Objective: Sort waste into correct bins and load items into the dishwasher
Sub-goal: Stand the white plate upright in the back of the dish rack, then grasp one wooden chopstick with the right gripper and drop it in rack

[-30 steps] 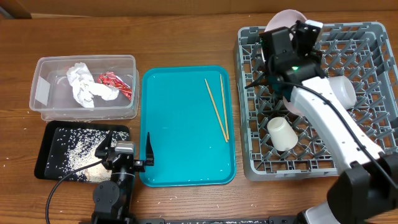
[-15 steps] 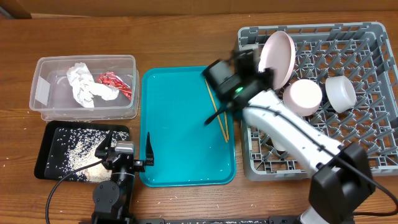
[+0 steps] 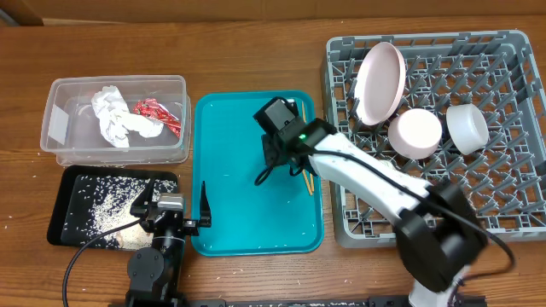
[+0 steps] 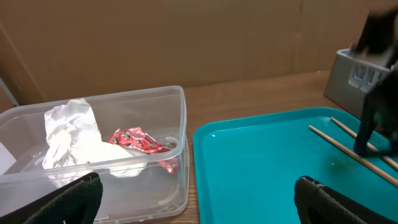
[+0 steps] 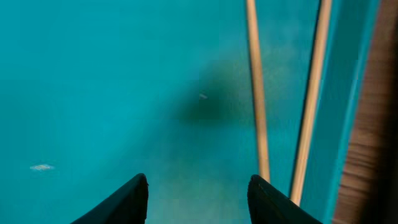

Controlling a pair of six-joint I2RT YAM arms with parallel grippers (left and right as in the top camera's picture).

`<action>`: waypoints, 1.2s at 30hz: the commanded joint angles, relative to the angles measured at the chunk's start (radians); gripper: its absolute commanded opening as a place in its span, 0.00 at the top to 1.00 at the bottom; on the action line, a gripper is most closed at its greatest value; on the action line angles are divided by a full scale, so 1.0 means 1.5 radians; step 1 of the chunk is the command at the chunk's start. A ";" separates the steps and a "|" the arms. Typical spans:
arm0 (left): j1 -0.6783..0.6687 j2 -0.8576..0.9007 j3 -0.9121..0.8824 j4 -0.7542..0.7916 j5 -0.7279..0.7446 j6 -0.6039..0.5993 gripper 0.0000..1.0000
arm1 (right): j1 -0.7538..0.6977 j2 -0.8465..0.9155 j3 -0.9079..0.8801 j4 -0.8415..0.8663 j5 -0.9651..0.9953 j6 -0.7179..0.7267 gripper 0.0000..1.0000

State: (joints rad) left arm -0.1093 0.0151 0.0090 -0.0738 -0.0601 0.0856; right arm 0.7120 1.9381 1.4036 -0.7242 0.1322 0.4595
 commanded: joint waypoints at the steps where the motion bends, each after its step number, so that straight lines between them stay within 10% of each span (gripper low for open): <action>1: 0.004 -0.007 -0.003 0.002 0.004 0.013 0.00 | -0.031 0.053 -0.008 0.007 -0.014 0.003 0.48; 5: 0.004 -0.007 -0.003 0.002 0.004 0.013 0.00 | -0.058 0.083 -0.008 0.005 -0.018 -0.015 0.53; 11: 0.004 -0.007 -0.003 0.002 0.004 0.013 0.00 | -0.073 0.091 -0.004 -0.018 -0.136 -0.015 0.96; 23: 0.004 -0.007 -0.003 0.002 0.004 0.013 0.00 | -0.145 -0.131 0.120 -0.100 -0.036 -0.049 0.96; 32: 0.004 -0.007 -0.003 0.002 0.004 0.013 0.00 | -0.267 -0.062 0.104 -0.125 -0.073 -0.194 0.95; 36: 0.004 -0.007 -0.003 0.002 0.004 0.013 0.00 | -0.252 -0.059 0.104 -0.134 -0.054 -0.203 0.63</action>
State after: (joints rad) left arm -0.1093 0.0151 0.0090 -0.0742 -0.0601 0.0856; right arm 0.3058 1.8637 1.5547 -0.9291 0.0551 0.2008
